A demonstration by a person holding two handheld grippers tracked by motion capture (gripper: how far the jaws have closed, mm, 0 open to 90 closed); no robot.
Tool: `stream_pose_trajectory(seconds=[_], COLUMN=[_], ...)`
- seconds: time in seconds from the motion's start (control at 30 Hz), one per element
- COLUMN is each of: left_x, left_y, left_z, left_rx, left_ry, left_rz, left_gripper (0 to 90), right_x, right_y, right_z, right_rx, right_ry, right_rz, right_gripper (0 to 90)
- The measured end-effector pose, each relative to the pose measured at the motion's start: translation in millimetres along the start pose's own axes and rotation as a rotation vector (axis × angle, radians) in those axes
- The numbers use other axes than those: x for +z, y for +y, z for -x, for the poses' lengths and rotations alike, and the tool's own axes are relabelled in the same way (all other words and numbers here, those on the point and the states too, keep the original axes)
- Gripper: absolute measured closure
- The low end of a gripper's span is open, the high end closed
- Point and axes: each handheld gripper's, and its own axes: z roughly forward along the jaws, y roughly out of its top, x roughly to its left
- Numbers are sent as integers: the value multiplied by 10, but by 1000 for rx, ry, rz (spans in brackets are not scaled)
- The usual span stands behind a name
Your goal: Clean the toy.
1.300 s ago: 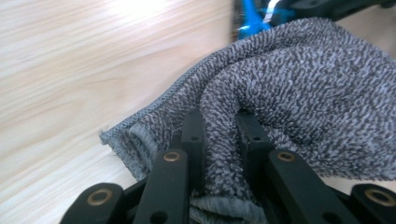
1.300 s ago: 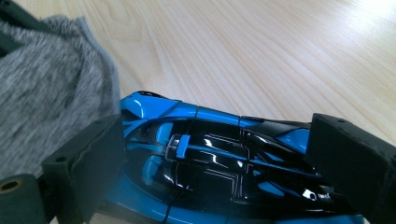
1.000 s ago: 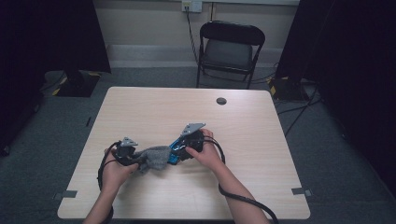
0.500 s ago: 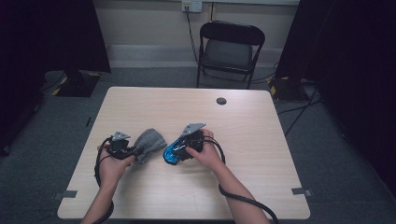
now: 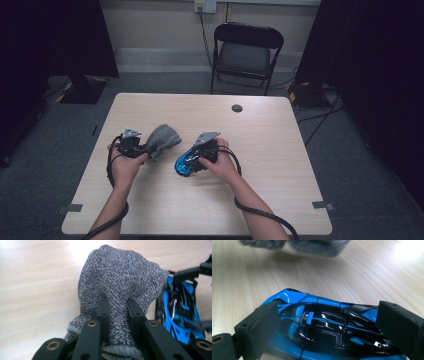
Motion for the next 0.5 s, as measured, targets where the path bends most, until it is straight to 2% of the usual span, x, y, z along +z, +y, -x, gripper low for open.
stream_pose_trajectory(seconds=[0.13, 0.27, 0.5], left_x=[153, 335, 617], left_y=[84, 131, 197], left_z=[55, 119, 200], left_rx=[14, 33, 36], left_ry=[-4, 10, 21], left_rz=[-10, -28, -43], left_gripper=[757, 756, 755], right_x=[-1, -2, -5], right_y=[-1, -9, -24], right_z=[1, 0, 5], right_rx=[-1, 1, -1], right_ry=[1, 0, 4], right_rz=[0, 7, 17], right_gripper=[44, 44, 44])
